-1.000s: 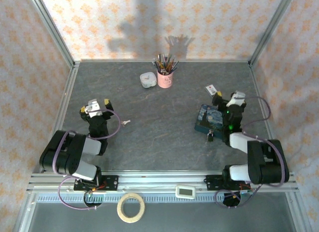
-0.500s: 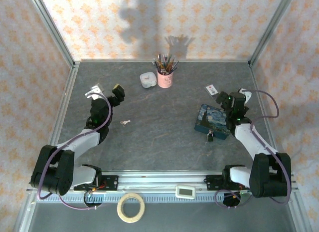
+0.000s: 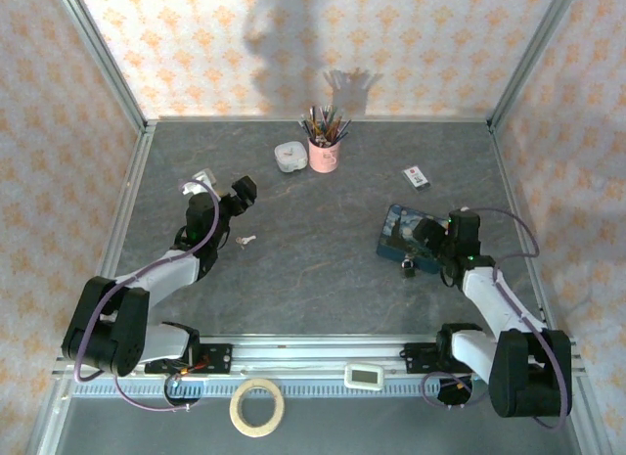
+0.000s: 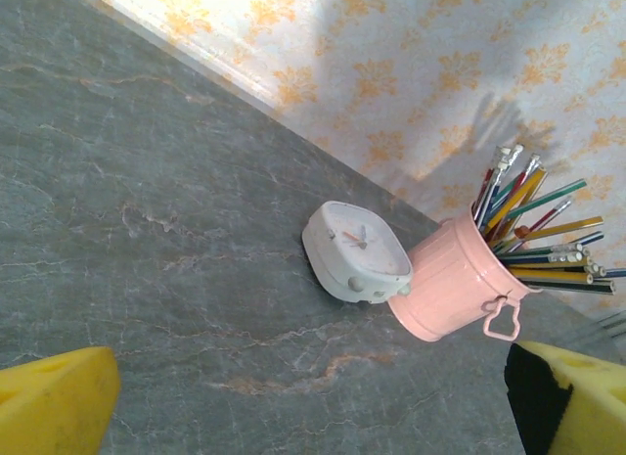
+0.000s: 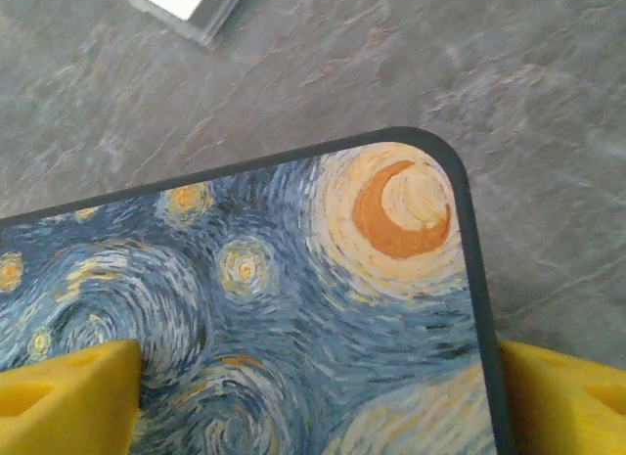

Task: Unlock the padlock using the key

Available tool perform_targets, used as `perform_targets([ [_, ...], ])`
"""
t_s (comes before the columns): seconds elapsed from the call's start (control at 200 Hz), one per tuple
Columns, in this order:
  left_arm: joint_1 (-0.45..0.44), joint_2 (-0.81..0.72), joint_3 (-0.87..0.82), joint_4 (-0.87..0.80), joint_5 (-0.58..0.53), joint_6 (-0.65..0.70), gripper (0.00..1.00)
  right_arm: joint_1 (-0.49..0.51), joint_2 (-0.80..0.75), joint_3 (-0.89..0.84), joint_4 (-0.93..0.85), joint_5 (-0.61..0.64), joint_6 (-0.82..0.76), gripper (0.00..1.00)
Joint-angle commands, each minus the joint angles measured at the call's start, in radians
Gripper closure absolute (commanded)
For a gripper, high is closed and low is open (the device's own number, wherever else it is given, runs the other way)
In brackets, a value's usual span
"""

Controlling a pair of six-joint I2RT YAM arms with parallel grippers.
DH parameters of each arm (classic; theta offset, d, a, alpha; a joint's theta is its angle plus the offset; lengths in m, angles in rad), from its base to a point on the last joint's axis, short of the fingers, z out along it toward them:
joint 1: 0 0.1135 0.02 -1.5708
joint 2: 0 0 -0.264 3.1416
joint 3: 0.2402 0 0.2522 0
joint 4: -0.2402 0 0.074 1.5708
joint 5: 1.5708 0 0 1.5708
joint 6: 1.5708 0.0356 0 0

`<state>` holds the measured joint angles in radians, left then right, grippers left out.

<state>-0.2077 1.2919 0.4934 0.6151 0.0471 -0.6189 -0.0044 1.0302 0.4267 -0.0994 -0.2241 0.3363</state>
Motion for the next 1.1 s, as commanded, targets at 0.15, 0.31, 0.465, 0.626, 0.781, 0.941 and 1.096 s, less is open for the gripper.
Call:
perform_targets([
  [0.15,-0.003,-0.068,-0.017,0.015,-0.024,-0.036,0.01,0.144,0.087,0.0,0.143,-0.127,0.017,0.23],
  [0.31,-0.002,-0.101,-0.032,-0.011,-0.06,-0.033,0.01,0.246,0.215,0.058,0.27,-0.086,0.074,0.24],
  [0.465,-0.001,-0.103,-0.018,-0.098,-0.055,-0.025,0.01,0.34,0.421,0.202,0.327,-0.042,0.115,0.28],
  [0.626,-0.001,-0.101,-0.001,-0.235,-0.047,-0.021,0.01,0.387,0.586,0.323,0.385,-0.009,0.169,0.29],
  [0.781,-0.002,-0.099,-0.008,-0.33,-0.034,-0.024,0.02,0.407,0.714,0.419,0.428,-0.027,0.197,0.3],
  [0.941,-0.002,-0.076,-0.005,-0.401,-0.008,-0.037,0.06,0.434,0.79,0.508,0.44,-0.048,0.205,0.3],
  [1.096,-0.001,-0.014,0.039,-0.467,0.002,-0.007,0.07,0.435,0.756,0.517,0.434,-0.045,0.181,0.26],
])
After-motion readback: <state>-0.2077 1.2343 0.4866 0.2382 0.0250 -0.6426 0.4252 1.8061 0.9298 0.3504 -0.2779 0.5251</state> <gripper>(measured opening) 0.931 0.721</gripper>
